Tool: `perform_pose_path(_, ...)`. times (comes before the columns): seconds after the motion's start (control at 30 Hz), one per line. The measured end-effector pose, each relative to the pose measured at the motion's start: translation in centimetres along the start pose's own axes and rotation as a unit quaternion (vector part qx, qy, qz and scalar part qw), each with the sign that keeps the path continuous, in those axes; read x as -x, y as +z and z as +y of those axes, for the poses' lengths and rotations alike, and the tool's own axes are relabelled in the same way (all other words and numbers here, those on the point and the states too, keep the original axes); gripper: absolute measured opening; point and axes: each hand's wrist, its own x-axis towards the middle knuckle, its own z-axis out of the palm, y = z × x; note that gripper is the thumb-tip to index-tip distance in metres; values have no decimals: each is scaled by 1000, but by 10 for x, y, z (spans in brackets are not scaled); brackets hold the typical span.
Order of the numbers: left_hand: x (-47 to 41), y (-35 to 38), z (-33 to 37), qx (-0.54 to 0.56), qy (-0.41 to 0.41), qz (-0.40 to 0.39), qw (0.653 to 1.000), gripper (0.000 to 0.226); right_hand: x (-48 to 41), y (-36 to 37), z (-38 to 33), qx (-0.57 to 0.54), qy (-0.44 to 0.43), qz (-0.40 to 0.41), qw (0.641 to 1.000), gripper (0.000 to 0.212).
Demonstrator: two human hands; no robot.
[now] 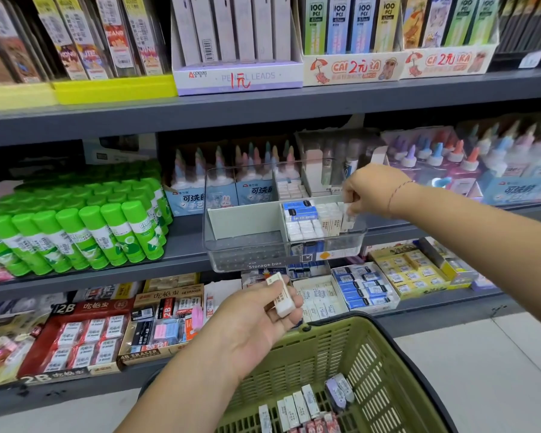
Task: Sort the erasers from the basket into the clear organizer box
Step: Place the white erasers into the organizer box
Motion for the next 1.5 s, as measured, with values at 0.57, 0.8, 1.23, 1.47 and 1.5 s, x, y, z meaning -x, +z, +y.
perform_pose_path(0.57,4,-2,5,39,27,21,999,38,45,5,-39,-184,51,133,973,21)
perform_pose_path(0.8,5,4,1,-31,90,-14,995,14,111,14,-125,-700,65,-103,704,20)
perform_pose_path(1.23,-26,-48,23,-774,401,148,467,75,44,-1,-11,-327,59,117,936,13)
perform_pose_path(1.47,-36,-54,13,-808,379,116,436,72,11,29,-20,-206,-7,68,976,19)
perform_pose_path(1.5,-37,-55,13,-810,377,115,433,71,9,33,-21,-200,-9,72,977,19)
